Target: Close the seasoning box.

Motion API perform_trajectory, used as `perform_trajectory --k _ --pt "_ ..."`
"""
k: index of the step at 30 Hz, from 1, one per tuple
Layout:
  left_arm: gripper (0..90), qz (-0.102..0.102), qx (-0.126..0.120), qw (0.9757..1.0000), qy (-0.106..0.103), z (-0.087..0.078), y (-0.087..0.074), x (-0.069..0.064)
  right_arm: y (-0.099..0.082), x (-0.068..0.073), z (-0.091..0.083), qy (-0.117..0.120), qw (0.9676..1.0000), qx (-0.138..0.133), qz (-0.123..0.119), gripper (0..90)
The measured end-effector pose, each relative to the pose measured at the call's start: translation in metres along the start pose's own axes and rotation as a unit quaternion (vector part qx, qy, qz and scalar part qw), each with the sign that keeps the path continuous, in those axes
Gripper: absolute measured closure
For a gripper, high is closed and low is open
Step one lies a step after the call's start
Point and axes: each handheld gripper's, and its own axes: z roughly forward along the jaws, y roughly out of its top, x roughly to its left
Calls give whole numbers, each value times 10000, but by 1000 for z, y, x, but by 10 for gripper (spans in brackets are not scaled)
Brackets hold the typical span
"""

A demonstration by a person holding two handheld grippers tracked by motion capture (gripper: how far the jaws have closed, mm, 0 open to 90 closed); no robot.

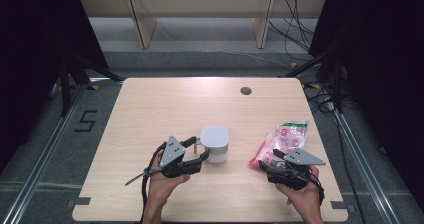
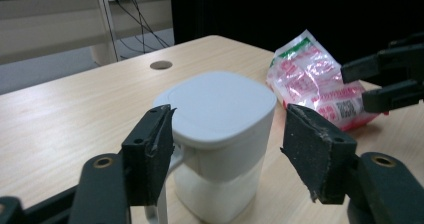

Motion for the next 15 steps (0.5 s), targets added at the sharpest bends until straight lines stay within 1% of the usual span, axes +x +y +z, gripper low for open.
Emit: perform_trajectory --k 2,3,4,5,6,7,8,9,10,11,12,15 --pt "348 27 34 10000 17 -1 -2 0 0 1 1 33 10000 53 14 309" --pt "348 -4 29 10000 -4 -1 -5 -1 0 1 1 33 10000 53 14 309" --pt "341 5 50 10000 -5 -1 -7 -1 0 2 1 32 9999 61 124 302" --pt "341 -38 93 9999 2 -2 -10 -2 0 2 1 32 9999 61 124 302" --pt "332 -104 134 9999 14 -3 -16 -3 0 2 3 68 9999 -34 142 300" --pt "330 -104 134 9999 14 -3 -16 -3 0 2 3 68 9999 -34 142 300" --pt "326 -146 115 9998 -11 -3 -19 -3 0 3 2 35 9998 25 178 285" --pt "326 -162 145 9998 21 -4 -20 -3 0 3 2 35 9998 25 178 285" --pt "320 -168 175 9997 47 -5 -21 -4 0 1 1 14 9999 63 92 282" --pt "320 -169 143 9998 21 -5 -22 -4 0 1 1 14 9999 63 92 282" --pt "316 -124 186 9997 62 -7 -22 -4 -1 1 2 5 10000 18 79 281" --pt "309 -118 192 9997 82 -10 -24 -6 -1 1 2 50 10000 37 75 281"
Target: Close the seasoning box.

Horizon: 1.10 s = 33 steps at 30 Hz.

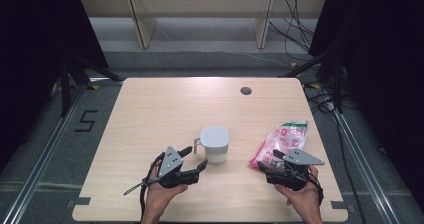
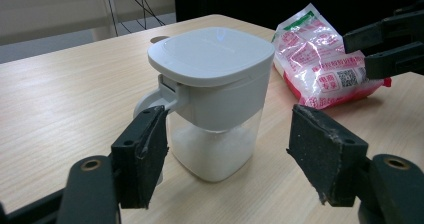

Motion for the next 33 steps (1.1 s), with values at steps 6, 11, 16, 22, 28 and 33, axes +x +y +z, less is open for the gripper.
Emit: perform_trajectory --k 6,11,16,22,28,33 --pt "305 89 -46 9999 60 -6 -5 1 0 2 2 14 10000 31 -38 279" --pt "301 64 -31 10000 38 -7 -9 -3 -1 3 1 17 10000 51 -51 280" --pt "298 -20 -6 10000 82 -8 -12 -7 -1 4 0 35 9999 106 -37 280" --pt "295 -29 -8 9998 176 -8 -18 -11 -2 5 -1 31 9999 83 -90 282" --pt "294 -29 -37 9998 194 -10 -21 -13 -1 7 -2 55 9999 122 -89 283" --pt "293 -7 6 9999 147 -8 -23 -16 -2 8 -1 65 9999 89 -81 283"
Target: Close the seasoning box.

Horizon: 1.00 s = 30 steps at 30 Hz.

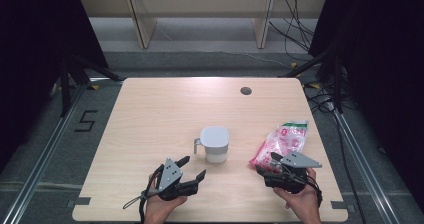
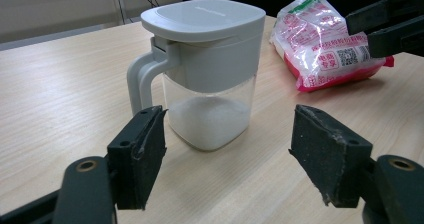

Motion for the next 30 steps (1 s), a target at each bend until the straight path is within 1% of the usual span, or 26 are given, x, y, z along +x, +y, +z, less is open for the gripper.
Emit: perform_trajectory --k 3,4,5,6,7,8,9,10,11,12,13,14,15,16,18,19,20,21,22,23,24,26,27,28,29,30 --pt "293 23 63 10000 24 -1 0 -2 0 0 0 4 10000 -3 17 283" --pt "293 90 60 9999 -4 -1 0 -2 0 0 0 8 10000 -7 5 283" --pt "293 29 69 10000 4 -1 -1 -3 0 3 -1 -32 9999 43 104 283" --pt "293 66 82 9999 -9 0 -2 -4 0 1 -1 -5 10000 17 3 282" --pt "292 30 48 10000 -39 1 -3 -4 0 1 -1 -4 10000 12 -89 282" --pt "291 30 48 10000 -39 1 -3 -4 -1 4 -2 11 9999 77 151 282" --pt "291 55 113 9999 -80 -1 -3 -4 -1 4 -2 11 9999 77 151 282" --pt "286 29 47 9999 -147 -2 -4 -6 -2 1 -1 50 10000 49 -38 281" --pt "285 29 47 9999 -147 -2 -4 -6 -2 1 -1 50 10000 49 -38 281" --pt "283 43 47 9998 -176 -2 -4 -7 -3 4 -4 86 9998 142 103 280" --pt "283 62 86 9998 -185 -2 -4 -7 -3 4 -4 86 9998 142 103 278" --pt "280 76 61 9998 -169 -1 -5 -7 -4 4 -2 46 9999 113 98 276" --pt "279 83 132 9998 -146 -3 -5 -8 -5 4 -3 90 9998 150 58 273" --pt "279 55 141 9998 -128 -3 -5 -8 -5 2 -4 143 9997 176 -32 273" --pt "278 68 149 9998 -122 -3 -6 -7 -7 5 -4 146 9997 205 25 273" --pt "278 65 151 9998 -123 -4 -6 -7 -8 5 -4 167 9996 201 -68 273" --pt "278 66 150 9998 -129 -4 -6 -7 -8 6 -4 144 9996 221 -68 273" --pt "278 47 151 9998 -113 -4 -6 -7 -9 7 -5 188 9994 271 -45 273" --pt "277 90 126 9998 -128 -4 -6 -6 -9 10 -5 215 9994 265 89 273" --pt "277 57 107 9998 -133 -4 -6 -6 -10 8 -5 166 9995 266 -90 272" --pt "277 51 103 9999 -118 -4 -6 -6 -11 9 -6 237 9993 268 -80 273" --pt "276 12 108 9999 -84 -5 -7 -6 -12 10 -6 247 9993 276 -69 272" --pt "276 50 146 9998 -89 -5 -7 -5 -12 11 -7 260 9992 291 -32 272" --pt "276 38 149 9998 -83 -6 -7 -5 -13 10 -8 233 9991 338 -81 272" --pt "275 43 128 9999 -80 -6 -7 -5 -13 10 -8 249 9992 307 -82 272" --pt "275 14 134 9999 -53 -7 -7 -5 -15 14 -9 200 9991 358 72 273"
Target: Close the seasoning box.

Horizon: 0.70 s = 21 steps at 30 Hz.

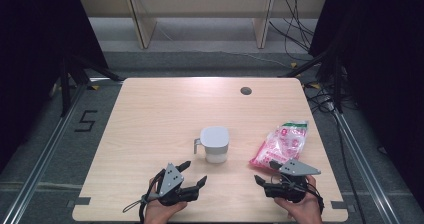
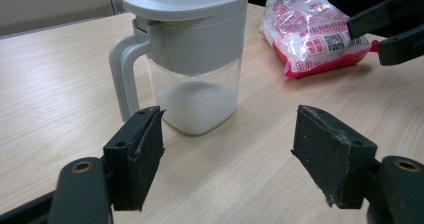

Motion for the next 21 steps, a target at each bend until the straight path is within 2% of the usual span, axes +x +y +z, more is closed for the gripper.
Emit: perform_trajectory --k 1,2,7,8,9,13,14,17,18,21 --pt "275 -24 -44 10000 -46 0 0 0 0 -3 1 37 9998 -18 -193 273" --pt "274 -6 -37 10000 -5 -1 1 0 -1 -1 0 23 9999 39 -128 272" --pt "271 118 -31 9999 -20 -2 1 3 -2 -1 0 19 9999 45 -147 273" --pt "271 110 -31 9999 -16 -2 1 2 -2 -1 0 18 9999 43 -148 273" --pt "270 -33 -54 10000 25 -1 0 1 -2 -1 0 17 9999 45 -152 272" --pt "268 19 -44 10000 -25 0 0 1 -2 -1 0 21 9999 39 -149 273" --pt "265 114 -49 9999 -38 0 0 2 -2 -2 0 40 9998 19 -189 272" --pt "265 118 -11 9999 -21 0 0 2 -1 -1 0 36 9999 13 -165 272" --pt "265 -16 -23 10000 4 0 -1 1 -1 -1 0 36 9999 17 -165 273" --pt "265 -25 -17 10000 2 0 0 1 -2 -1 0 36 9999 14 -165 273"
